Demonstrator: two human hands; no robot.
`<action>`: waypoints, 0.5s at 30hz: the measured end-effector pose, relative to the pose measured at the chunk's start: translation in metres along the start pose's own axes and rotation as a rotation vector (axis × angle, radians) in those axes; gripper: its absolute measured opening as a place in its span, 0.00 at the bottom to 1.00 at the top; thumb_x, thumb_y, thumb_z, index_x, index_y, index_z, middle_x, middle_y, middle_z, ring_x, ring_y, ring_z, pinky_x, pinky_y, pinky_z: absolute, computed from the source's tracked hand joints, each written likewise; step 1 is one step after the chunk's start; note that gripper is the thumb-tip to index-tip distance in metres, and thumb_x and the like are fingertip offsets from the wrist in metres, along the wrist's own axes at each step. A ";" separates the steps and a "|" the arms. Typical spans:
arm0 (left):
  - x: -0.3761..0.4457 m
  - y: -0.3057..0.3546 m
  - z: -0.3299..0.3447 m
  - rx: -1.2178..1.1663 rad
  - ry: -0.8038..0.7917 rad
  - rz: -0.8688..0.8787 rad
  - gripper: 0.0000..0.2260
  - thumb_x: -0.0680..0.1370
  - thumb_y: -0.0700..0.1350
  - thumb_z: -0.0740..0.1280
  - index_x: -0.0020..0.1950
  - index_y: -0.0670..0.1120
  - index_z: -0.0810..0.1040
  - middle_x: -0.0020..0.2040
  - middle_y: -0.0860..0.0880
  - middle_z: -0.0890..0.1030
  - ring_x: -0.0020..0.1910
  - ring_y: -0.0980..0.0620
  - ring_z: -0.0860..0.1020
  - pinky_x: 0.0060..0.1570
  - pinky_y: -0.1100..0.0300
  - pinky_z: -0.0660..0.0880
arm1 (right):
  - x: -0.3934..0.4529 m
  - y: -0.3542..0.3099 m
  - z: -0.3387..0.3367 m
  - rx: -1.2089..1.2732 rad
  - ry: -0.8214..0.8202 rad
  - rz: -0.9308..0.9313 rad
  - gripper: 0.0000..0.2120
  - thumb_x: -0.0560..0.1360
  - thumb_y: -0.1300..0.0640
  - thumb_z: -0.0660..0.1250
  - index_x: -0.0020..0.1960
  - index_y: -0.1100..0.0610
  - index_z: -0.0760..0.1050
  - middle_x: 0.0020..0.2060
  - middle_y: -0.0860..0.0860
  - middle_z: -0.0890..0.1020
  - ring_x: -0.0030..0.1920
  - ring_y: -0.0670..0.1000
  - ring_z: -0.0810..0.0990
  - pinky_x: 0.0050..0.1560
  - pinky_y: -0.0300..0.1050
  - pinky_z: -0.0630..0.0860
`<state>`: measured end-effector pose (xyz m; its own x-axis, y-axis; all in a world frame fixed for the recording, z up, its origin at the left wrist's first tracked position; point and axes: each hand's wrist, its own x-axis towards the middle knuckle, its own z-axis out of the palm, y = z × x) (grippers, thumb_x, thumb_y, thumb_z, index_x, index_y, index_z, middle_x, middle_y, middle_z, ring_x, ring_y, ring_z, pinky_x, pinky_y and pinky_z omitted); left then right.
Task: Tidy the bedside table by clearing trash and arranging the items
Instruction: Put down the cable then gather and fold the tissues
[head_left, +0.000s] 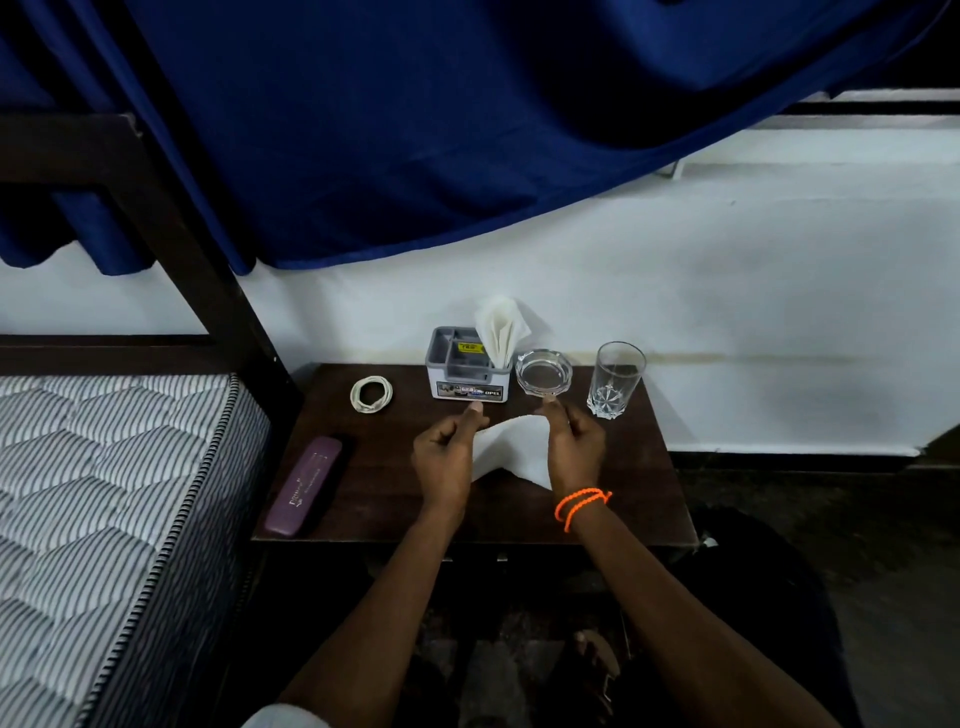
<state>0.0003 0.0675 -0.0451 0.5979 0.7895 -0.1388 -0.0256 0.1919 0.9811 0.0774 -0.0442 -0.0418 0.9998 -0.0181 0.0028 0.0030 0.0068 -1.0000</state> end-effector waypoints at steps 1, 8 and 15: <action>0.000 0.001 -0.001 -0.020 0.012 -0.012 0.09 0.76 0.50 0.75 0.39 0.47 0.88 0.40 0.48 0.88 0.43 0.53 0.84 0.55 0.51 0.78 | 0.000 0.000 -0.001 0.005 0.010 0.037 0.14 0.77 0.51 0.70 0.38 0.59 0.84 0.34 0.50 0.85 0.37 0.42 0.80 0.46 0.45 0.75; -0.003 -0.006 -0.011 -0.118 -0.029 -0.018 0.30 0.71 0.72 0.65 0.53 0.47 0.86 0.47 0.45 0.88 0.54 0.48 0.85 0.62 0.52 0.77 | 0.001 0.003 -0.020 -0.129 -0.371 -0.025 0.16 0.75 0.51 0.74 0.59 0.55 0.78 0.49 0.48 0.83 0.49 0.38 0.80 0.55 0.42 0.75; -0.005 -0.005 -0.018 -0.130 -0.072 -0.078 0.37 0.71 0.75 0.63 0.56 0.42 0.84 0.49 0.40 0.87 0.53 0.47 0.86 0.59 0.54 0.78 | 0.005 0.011 -0.033 -0.324 -0.617 -0.138 0.40 0.58 0.54 0.86 0.67 0.52 0.76 0.59 0.45 0.81 0.58 0.38 0.79 0.55 0.26 0.73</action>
<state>-0.0168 0.0731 -0.0516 0.6580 0.7261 -0.1995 -0.0772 0.3286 0.9413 0.0822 -0.0777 -0.0534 0.8189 0.5728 0.0367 0.2204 -0.2547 -0.9416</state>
